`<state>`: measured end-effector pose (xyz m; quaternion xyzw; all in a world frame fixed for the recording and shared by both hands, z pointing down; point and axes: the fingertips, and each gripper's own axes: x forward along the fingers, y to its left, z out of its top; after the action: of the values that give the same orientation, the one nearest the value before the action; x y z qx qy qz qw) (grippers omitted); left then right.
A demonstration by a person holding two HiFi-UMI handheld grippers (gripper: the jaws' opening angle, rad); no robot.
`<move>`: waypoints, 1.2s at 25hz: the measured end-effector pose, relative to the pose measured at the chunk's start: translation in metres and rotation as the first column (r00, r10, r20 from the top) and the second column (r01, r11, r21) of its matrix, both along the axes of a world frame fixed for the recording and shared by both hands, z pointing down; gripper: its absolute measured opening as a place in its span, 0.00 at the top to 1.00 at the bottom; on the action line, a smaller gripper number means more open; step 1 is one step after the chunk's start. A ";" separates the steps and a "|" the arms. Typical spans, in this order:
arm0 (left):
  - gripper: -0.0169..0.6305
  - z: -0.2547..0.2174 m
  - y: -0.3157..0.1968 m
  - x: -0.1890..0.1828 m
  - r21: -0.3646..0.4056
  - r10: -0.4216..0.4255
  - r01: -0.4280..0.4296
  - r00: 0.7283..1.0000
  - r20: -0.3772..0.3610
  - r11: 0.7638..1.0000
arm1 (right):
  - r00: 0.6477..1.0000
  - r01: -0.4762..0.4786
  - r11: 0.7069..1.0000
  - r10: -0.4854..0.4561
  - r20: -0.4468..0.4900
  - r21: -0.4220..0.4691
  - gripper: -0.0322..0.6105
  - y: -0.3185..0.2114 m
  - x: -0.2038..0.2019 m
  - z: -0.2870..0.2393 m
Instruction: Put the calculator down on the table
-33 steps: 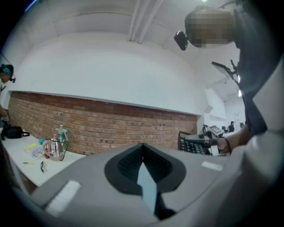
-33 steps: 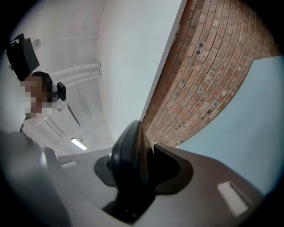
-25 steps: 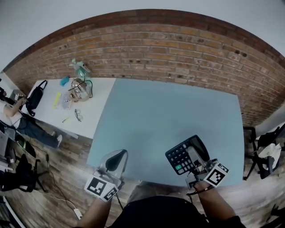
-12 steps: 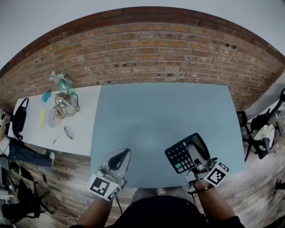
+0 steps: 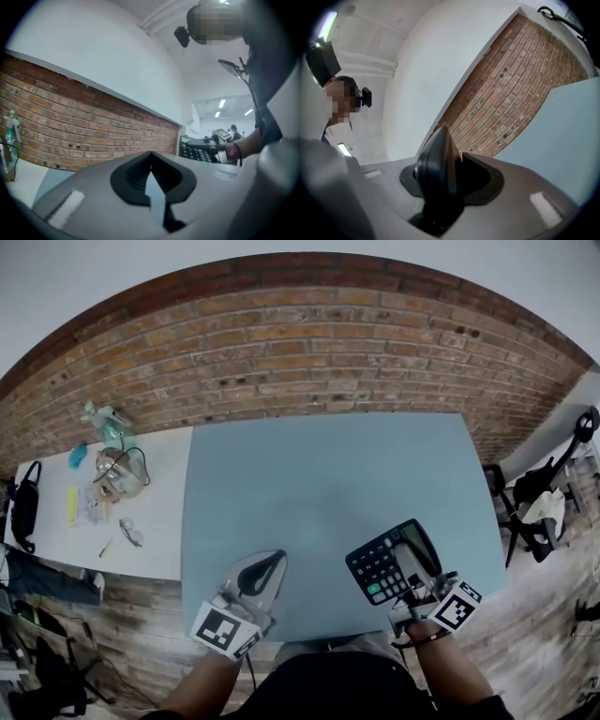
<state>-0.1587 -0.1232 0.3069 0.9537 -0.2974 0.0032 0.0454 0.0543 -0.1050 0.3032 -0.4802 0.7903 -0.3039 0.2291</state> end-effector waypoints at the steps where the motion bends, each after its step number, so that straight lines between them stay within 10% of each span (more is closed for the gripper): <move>1: 1.00 0.000 0.000 0.002 0.001 0.001 -0.001 1.000 -0.003 1.000 | 1.000 0.003 1.000 -0.003 -0.002 -0.003 0.74 -0.002 0.001 0.001; 30: 1.00 0.020 -0.023 0.025 -0.037 -0.104 0.106 0.994 0.044 0.994 | 0.991 0.130 0.988 -0.127 0.047 -0.086 0.74 -0.045 0.014 0.047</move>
<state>-0.1335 -0.1465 0.3271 0.9353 -0.3480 0.0266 0.0581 0.0685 -0.1498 0.3499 -0.4317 0.8003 -0.3629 0.2037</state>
